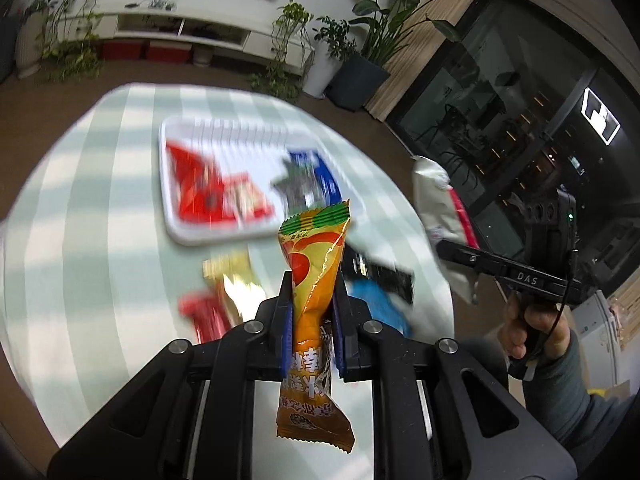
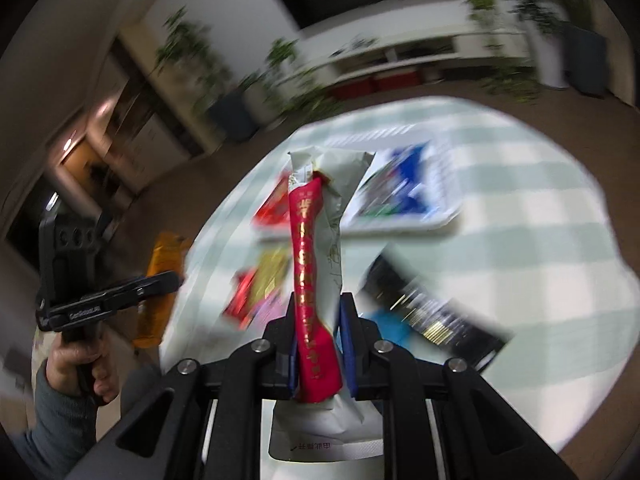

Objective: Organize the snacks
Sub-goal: 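Grasp the long white-and-red packet with the right tool while the left tool lifts the orange packet, then carry both held packets over the white tray and open both tools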

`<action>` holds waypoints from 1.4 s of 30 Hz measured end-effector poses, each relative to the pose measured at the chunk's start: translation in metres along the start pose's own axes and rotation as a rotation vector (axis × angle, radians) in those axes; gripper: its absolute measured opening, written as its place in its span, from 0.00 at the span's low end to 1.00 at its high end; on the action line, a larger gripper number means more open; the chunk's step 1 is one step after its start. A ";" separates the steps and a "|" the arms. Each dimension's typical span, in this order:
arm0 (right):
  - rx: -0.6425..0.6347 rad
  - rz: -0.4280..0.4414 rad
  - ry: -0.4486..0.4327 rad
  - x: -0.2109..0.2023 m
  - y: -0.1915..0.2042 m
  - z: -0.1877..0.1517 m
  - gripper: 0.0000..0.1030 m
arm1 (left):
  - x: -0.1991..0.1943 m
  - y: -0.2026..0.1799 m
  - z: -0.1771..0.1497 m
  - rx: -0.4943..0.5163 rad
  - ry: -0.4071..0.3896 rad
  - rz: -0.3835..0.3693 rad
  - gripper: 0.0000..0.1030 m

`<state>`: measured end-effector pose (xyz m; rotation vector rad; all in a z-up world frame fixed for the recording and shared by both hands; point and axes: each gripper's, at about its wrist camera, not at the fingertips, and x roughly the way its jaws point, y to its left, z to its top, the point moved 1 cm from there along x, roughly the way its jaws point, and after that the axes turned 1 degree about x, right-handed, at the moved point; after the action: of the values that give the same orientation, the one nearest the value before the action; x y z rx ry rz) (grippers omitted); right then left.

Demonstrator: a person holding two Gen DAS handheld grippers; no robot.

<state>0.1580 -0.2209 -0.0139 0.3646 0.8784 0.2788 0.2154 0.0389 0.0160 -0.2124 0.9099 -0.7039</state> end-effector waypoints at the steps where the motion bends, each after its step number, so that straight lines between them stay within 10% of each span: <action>1: 0.034 -0.013 -0.027 -0.003 -0.011 0.015 0.18 | 0.005 0.001 0.016 0.004 -0.002 0.006 0.13; 12: 0.085 -0.004 -0.054 0.050 -0.025 0.121 0.18 | 0.098 0.025 0.136 -0.022 0.035 0.089 0.13; 42: -0.022 -0.174 0.152 0.202 -0.015 0.119 0.18 | 0.198 0.092 0.117 -0.136 0.079 0.183 0.18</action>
<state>0.3765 -0.1805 -0.0910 0.2467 1.0496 0.1561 0.4314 -0.0316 -0.0823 -0.2200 1.0397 -0.4837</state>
